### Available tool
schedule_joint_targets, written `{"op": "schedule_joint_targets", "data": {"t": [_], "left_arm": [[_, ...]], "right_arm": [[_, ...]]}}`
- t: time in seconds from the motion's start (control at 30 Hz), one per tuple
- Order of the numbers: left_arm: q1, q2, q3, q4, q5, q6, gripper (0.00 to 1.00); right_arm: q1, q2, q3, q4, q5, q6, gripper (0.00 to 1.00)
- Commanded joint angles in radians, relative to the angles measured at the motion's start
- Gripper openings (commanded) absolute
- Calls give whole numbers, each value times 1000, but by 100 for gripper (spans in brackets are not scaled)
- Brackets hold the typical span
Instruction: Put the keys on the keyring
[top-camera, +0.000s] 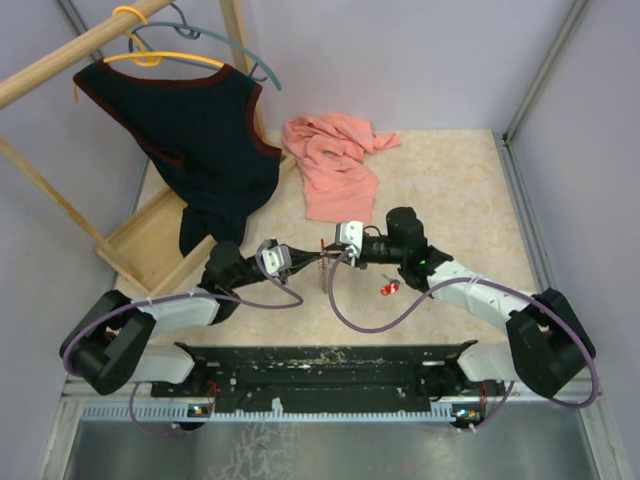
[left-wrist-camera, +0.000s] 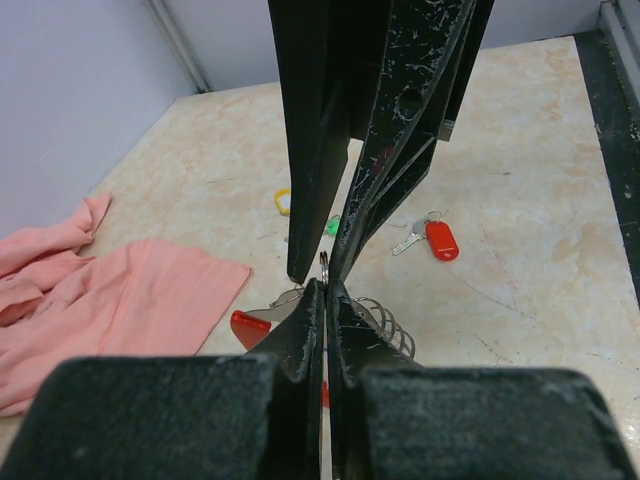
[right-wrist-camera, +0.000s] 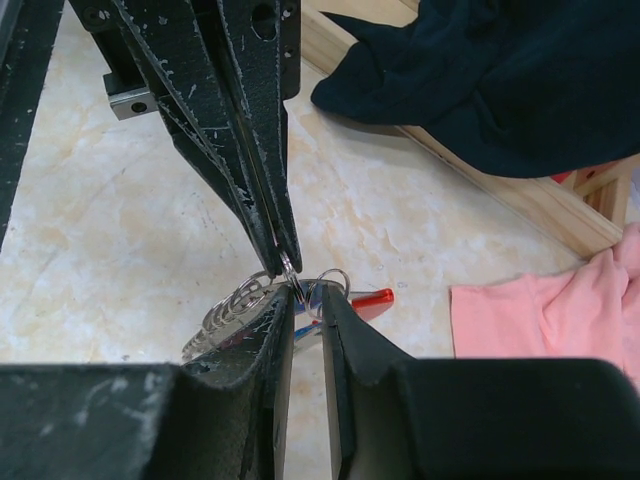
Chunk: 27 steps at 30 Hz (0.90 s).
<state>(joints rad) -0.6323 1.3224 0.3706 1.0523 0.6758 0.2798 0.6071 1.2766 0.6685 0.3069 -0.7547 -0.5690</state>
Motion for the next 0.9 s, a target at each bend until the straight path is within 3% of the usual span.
{"op": "schedule_joint_targets", "data": {"t": [0.0,0.2,0.33,0.47,0.63,0.87], "left_arm": [[2,3,0,33,25,-12,0],[2,4,1,29,37,-16,0],[3,-8,-1,-22,-13,5,14],[3,-33,-3,-49,-35,16,28],[3,-41,-4,-54,-45,26,36],[4,-51,-10,-51,-3,20,36]], "right_arm": [[-6,-16,13,46,-49,-18,16],[-6,-19,36,-18,-71,-46,0],[-3,-36,108,-205,-17,-101,0],[62,-26,230,-501,157,-192,0],[164,61,432,-793,381,-235,0],[225,121,531,-884,509,-241,0]]}}
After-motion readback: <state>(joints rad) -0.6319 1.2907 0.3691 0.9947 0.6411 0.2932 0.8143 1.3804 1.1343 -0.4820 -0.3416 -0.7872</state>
